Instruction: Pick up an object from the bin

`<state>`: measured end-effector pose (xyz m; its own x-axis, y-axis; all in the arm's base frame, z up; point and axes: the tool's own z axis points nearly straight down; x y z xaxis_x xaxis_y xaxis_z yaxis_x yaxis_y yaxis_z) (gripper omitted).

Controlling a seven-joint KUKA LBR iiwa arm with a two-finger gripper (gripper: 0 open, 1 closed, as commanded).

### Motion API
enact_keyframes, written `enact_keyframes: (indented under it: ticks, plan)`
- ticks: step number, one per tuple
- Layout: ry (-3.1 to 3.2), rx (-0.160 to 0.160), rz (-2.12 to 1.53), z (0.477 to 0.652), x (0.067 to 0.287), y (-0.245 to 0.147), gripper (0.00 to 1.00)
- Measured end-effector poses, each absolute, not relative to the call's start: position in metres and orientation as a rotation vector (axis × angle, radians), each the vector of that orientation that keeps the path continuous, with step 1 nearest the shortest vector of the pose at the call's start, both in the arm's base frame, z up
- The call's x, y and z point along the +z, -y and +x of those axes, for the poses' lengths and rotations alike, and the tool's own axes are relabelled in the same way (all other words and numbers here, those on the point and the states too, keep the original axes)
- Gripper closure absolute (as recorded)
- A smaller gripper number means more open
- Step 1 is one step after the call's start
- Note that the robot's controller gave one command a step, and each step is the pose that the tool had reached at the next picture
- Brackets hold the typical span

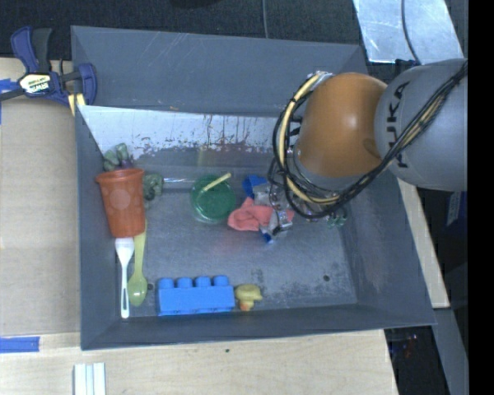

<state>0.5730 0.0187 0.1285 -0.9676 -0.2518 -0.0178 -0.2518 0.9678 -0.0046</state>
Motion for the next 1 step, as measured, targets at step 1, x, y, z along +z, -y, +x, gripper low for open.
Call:
enact_keyframes:
  ticks: [1]
  plan:
    - [-3.08,-0.001,-0.61,0.5643,0.1549,-0.0173,1.0]
